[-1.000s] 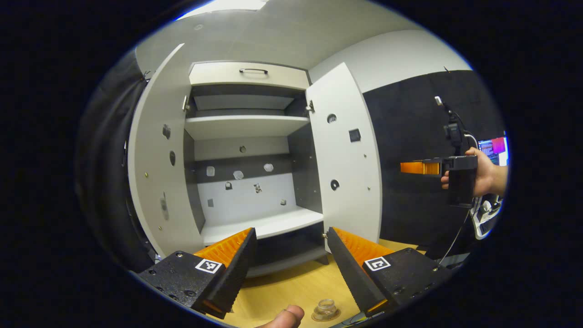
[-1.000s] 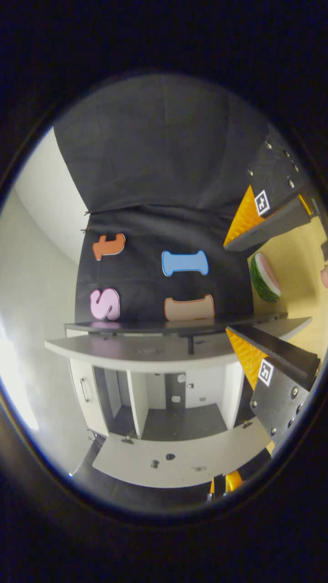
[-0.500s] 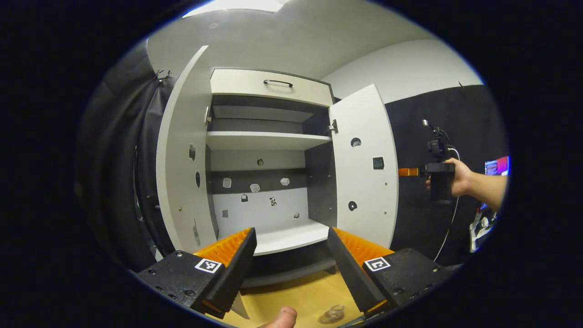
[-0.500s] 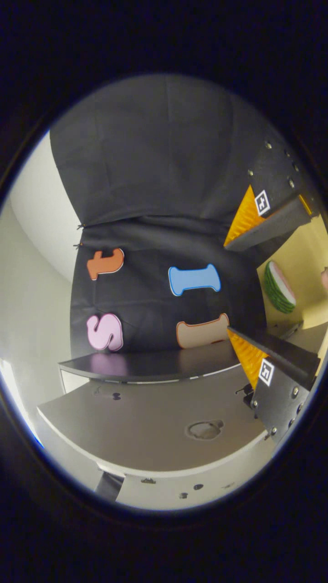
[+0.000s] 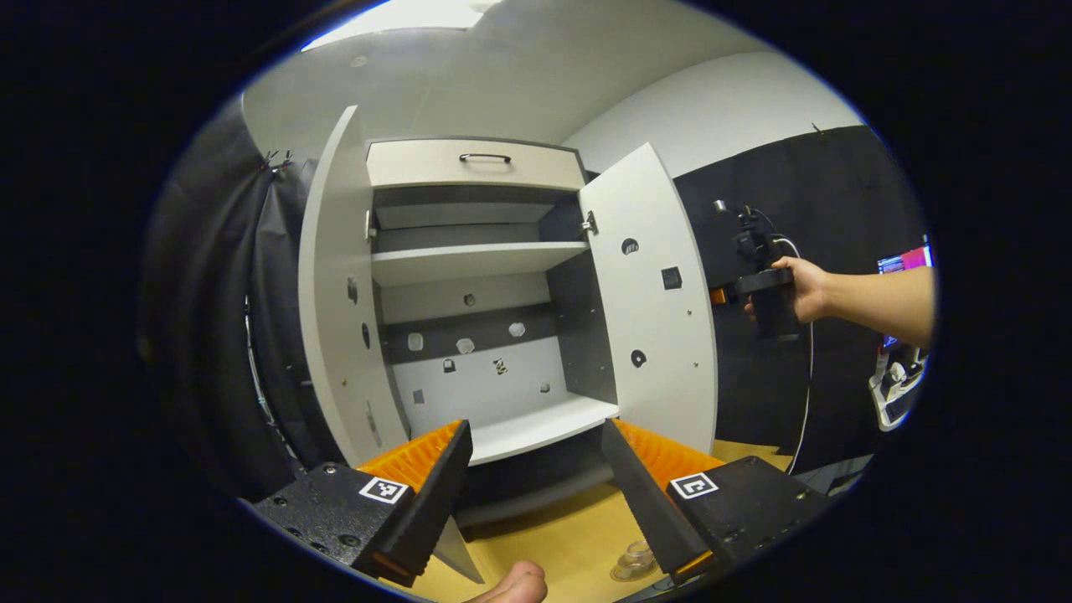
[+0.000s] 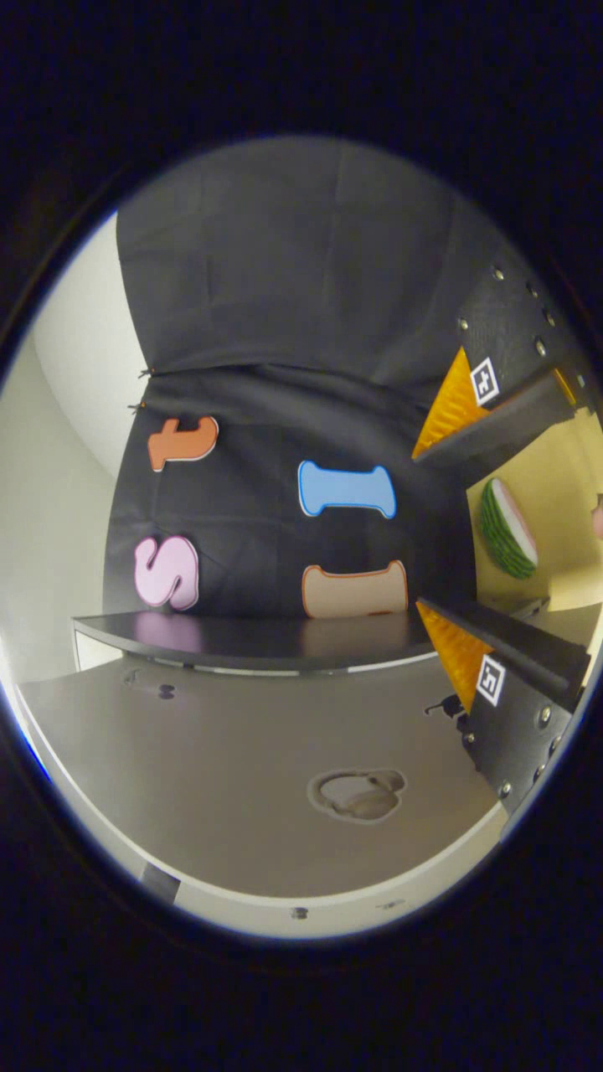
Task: Grasp the bottle in the cabinet with the left hand and place it on the coaster, then close the right door with the right hand and the left door with the left hand.
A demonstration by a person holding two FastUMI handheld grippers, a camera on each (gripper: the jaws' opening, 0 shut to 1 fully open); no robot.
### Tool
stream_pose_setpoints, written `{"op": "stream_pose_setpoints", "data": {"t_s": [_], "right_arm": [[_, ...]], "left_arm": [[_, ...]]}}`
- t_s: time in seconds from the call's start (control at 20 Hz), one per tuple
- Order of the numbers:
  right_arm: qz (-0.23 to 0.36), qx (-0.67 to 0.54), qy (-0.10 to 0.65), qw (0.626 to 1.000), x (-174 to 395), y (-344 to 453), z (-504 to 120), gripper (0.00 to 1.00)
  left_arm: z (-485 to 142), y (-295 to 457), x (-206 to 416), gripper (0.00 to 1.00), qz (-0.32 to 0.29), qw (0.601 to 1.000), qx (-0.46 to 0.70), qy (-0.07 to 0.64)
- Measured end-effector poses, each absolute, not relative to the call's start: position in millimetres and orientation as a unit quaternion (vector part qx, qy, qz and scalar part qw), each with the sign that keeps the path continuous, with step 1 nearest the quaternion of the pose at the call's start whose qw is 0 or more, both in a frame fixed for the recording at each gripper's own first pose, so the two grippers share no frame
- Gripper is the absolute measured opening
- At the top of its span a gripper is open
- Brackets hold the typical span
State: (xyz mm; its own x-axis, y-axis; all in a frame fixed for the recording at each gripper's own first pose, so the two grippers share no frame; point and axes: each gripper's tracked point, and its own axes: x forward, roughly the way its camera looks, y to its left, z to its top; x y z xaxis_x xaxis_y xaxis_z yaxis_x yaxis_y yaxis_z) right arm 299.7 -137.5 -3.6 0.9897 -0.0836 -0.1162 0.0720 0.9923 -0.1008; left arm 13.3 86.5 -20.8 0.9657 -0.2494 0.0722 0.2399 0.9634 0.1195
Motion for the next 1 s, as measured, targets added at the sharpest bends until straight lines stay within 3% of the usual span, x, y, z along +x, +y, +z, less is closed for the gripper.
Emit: {"op": "stream_pose_setpoints", "data": {"t_s": [0.15, 0.2, 0.5, 0.55, 0.7, 0.75, 0.8, 1.0], "right_arm": [[-0.009, -0.047, 0.06, 0.997, 300, -114, -6, 0.88], [0.001, -0.041, 0.068, 0.997, 300, -102, -12, 0.93], [0.052, -0.027, 0.071, 0.996, 301, -37, -30, 0.89], [0.054, -0.027, 0.071, 0.996, 302, -33, -32, 0.92], [0.052, -0.024, 0.074, 0.996, 303, -29, -41, 0.88], [0.049, -0.022, 0.074, 0.996, 303, -30, -43, 0.92], [0.046, -0.022, 0.073, 0.996, 303, -30, -45, 0.88], [0.043, -0.028, 0.075, 0.996, 299, -22, -50, 0.93]], "left_arm": [[-27, 103, -4, 0.98, -0.104, 0.993, 0.04, -0.032], [-27, 110, -9, 0.98, -0.094, 0.994, 0.037, -0.035], [-29, 160, -11, 0.98, -0.029, 0.999, 0.029, -0.035], [-30, 168, -12, 0.98, -0.02, 0.999, 0.025, -0.031], [-31, 190, -15, 0.98, 0.0, 0.999, 0.019, -0.027], [-34, 197, -13, 0.98, 0.007, 0.999, 0.021, -0.025], [-38, 206, -13, 0.98, 0.016, 1.0, 0.019, -0.019], [-53, 229, -5, 0.98, 0.033, 0.999, -0.023, -0.002]]}}
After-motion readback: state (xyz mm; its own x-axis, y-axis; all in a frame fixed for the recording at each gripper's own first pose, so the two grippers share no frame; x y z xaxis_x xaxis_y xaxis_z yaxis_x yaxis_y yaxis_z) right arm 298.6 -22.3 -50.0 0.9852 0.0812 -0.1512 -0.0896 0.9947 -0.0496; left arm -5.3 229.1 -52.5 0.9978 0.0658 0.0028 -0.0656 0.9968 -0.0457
